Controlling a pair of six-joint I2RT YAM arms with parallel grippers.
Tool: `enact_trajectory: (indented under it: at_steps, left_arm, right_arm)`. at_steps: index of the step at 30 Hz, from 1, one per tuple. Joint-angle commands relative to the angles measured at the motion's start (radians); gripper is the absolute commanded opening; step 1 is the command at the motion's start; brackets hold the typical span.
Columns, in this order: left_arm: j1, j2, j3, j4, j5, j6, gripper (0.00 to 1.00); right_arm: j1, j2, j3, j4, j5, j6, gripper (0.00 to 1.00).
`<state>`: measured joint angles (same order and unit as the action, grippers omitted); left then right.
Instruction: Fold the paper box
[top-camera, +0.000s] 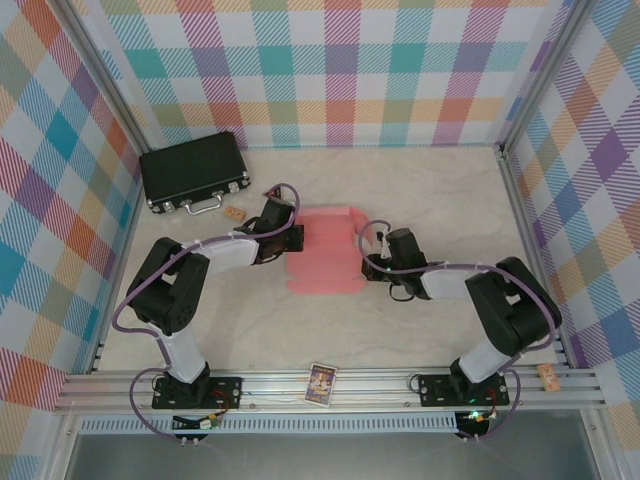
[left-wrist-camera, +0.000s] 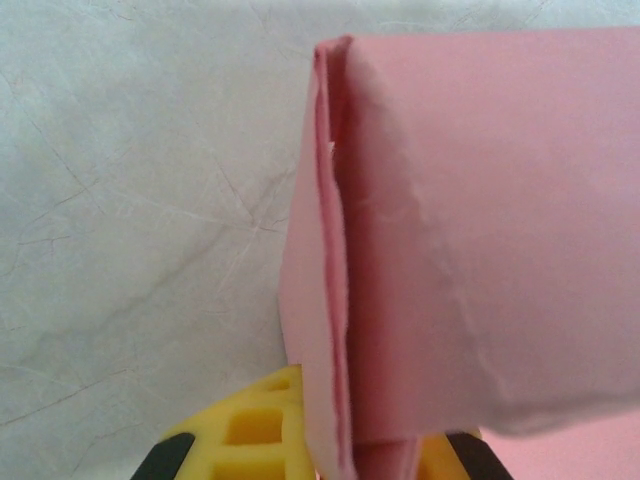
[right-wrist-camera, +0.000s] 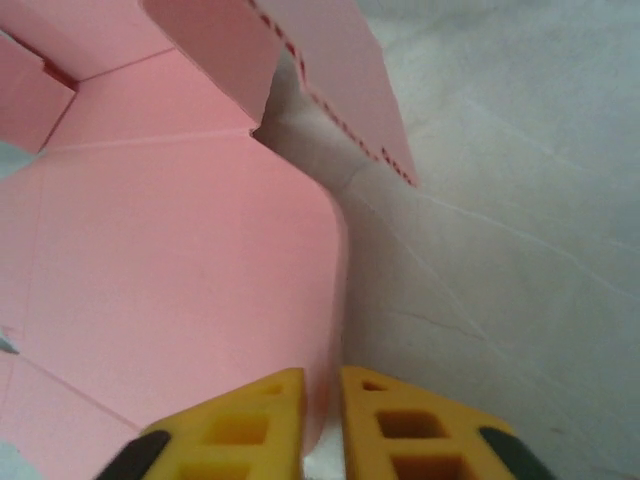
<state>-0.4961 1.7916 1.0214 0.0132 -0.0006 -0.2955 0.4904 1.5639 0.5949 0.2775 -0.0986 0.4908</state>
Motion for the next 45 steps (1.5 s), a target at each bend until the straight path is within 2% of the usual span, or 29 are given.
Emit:
enact_trajectory:
  at_steps: [1, 10, 12, 18, 21, 25, 31, 40, 45]
  left_arm:
    - [-0.005, 0.015, 0.017, -0.019, 0.009, 0.000, 0.00]
    - [-0.005, 0.013, 0.019, -0.022, 0.007, 0.012, 0.00]
    - [-0.005, 0.012, 0.019, -0.022, 0.009, 0.016, 0.00]
    - [-0.005, 0.009, 0.023, -0.022, 0.019, 0.027, 0.00]
    - [-0.004, 0.005, 0.025, -0.026, 0.024, 0.029, 0.00]
    - [-0.005, 0.000, 0.023, -0.023, 0.025, 0.028, 0.00]
    - [-0.005, -0.003, 0.023, -0.022, 0.025, 0.026, 0.00]
    - [-0.005, 0.000, 0.020, -0.016, 0.025, 0.020, 0.00]
    - [-0.005, 0.003, 0.018, -0.012, 0.028, 0.017, 0.00]
  right_arm:
    - [0.003, -0.097, -0.001, -0.063, 0.032, -0.078, 0.23]
    - [-0.069, -0.268, 0.053, -0.237, 0.000, -0.266, 0.33]
    - [-0.119, -0.273, 0.068, -0.266, 0.009, -0.292, 0.34]
    - [-0.281, -0.170, 0.157, -0.253, -0.160, -0.377, 0.41]
    - [-0.282, -0.081, 0.245, -0.289, -0.207, -0.469, 0.47]
    - [-0.282, 0.019, 0.348, -0.355, -0.328, -0.544, 0.55]
    - [-0.279, 0.096, 0.438, -0.425, -0.437, -0.650, 0.57]
    - [-0.232, 0.205, 0.574, -0.590, -0.445, -0.722, 0.56]
    - [-0.203, 0.230, 0.609, -0.607, -0.471, -0.716, 0.55]
